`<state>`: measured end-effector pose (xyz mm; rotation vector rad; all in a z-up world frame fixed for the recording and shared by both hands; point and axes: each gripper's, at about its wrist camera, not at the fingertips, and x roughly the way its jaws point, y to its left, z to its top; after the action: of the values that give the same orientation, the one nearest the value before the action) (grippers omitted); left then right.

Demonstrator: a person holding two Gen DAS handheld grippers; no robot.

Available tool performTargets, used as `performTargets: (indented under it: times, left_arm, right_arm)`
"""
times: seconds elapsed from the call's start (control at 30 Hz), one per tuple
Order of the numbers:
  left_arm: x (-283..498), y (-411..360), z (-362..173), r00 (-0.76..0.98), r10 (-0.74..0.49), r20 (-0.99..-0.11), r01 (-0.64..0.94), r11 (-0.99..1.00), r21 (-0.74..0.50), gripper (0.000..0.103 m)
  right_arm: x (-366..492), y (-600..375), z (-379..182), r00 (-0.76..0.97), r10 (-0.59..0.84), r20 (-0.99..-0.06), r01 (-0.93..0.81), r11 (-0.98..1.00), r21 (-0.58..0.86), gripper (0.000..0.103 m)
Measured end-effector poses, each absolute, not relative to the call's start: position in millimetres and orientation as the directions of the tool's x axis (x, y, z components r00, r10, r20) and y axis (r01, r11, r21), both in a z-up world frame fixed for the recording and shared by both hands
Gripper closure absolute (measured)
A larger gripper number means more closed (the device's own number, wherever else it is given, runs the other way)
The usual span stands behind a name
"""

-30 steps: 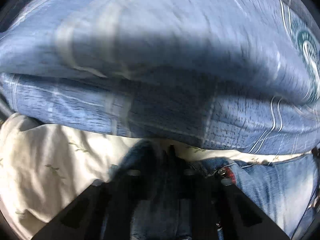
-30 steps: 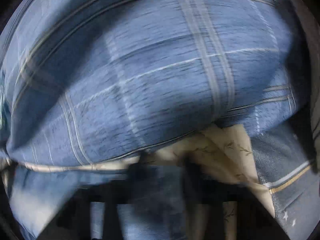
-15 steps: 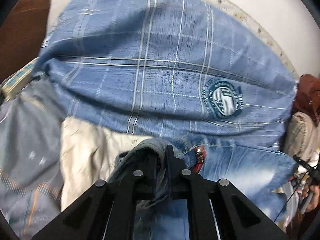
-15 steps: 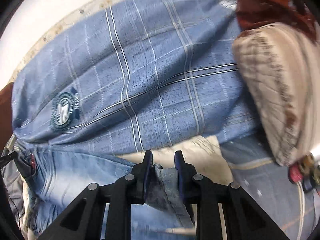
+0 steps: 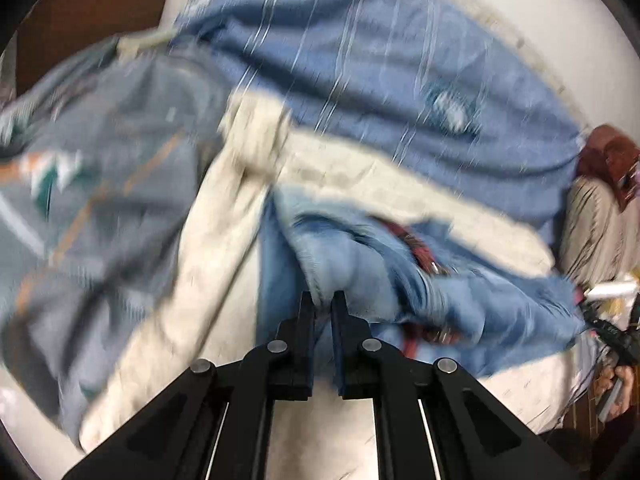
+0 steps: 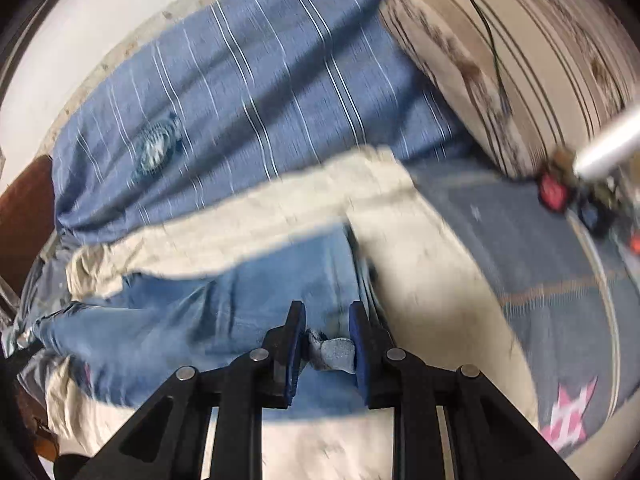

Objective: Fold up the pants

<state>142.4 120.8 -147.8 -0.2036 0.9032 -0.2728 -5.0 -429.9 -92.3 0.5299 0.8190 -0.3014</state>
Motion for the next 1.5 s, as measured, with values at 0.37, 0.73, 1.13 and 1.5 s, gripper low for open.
performTargets:
  times: [0.37,0.73,1.13,1.5]
  left_arm:
    - [123.9,84.1,-121.5,0.667,-0.214,-0.713,0.193,0.975,-0.112,0.094]
    - [114.8,56.9,-94.4,0.837,-0.098,-0.538,0.080,0.995,-0.056,0.074]
    - [90.9,42.9,-107.3,0.928,-0.019,-0.372,0.030,0.999,0.022,0.044]
    - [130.7,19.2,-172.2,0.764,0.015,-0.645,0.088,0.988,0.126,0.042]
  right_arm:
    - [-57.2,-479.8,-97.3,0.740,0.056,-0.670,0.439,0.715,0.545,0.033]
    - [52.8,-497.0,-146.1,0.678,0.219,-0.702,0.448,0.633,0.631,0.025]
    - [67.8,-447.9,-81.6,0.728,-0.094,-0.680,0.439,0.825,0.356,0.084]
    - [27.4,-520.2,-158.5,0.707,-0.085,-0.702,0.651,0.467,0.598,0.056]
